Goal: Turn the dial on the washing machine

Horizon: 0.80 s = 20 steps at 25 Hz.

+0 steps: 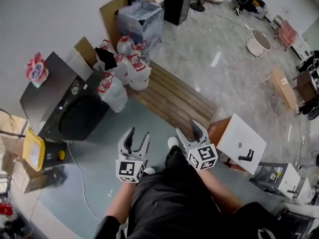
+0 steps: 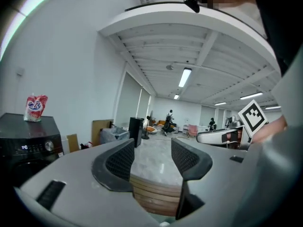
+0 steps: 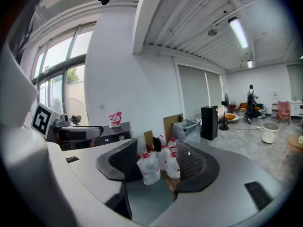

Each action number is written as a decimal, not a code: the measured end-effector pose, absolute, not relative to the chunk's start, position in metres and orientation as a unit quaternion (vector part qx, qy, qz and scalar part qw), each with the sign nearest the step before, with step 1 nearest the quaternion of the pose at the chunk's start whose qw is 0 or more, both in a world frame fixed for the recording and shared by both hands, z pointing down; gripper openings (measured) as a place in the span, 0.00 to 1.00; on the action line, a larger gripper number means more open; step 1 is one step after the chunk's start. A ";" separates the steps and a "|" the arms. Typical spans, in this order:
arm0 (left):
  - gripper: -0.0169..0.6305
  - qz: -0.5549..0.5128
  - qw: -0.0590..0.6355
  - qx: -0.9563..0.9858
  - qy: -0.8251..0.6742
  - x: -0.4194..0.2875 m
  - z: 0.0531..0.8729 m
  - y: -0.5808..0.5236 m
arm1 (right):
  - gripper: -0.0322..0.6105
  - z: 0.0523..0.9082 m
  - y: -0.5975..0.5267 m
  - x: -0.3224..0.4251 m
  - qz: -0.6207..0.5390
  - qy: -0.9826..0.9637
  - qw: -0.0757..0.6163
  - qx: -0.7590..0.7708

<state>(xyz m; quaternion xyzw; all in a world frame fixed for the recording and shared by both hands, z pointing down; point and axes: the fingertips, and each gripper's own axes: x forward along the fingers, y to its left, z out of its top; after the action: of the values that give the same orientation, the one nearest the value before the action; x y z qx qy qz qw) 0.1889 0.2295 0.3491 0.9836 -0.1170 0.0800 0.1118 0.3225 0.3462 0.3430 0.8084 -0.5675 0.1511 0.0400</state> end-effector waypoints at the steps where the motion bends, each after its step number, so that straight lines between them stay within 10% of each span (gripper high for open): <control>1: 0.37 0.081 0.112 0.981 -0.135 0.194 0.347 0.223 | 0.40 0.345 0.334 0.331 0.154 -0.582 0.038 0.797; 20: 0.37 0.083 0.118 0.912 -0.384 0.204 0.329 0.165 | 0.40 0.358 0.199 0.371 0.181 -0.772 0.064 0.606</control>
<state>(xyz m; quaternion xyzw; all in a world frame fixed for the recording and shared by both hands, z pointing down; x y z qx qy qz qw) 0.2037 0.1649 0.3290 0.9121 -0.3838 0.0830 0.1183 0.3714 0.1988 0.3584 0.6057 -0.7723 0.1805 0.0640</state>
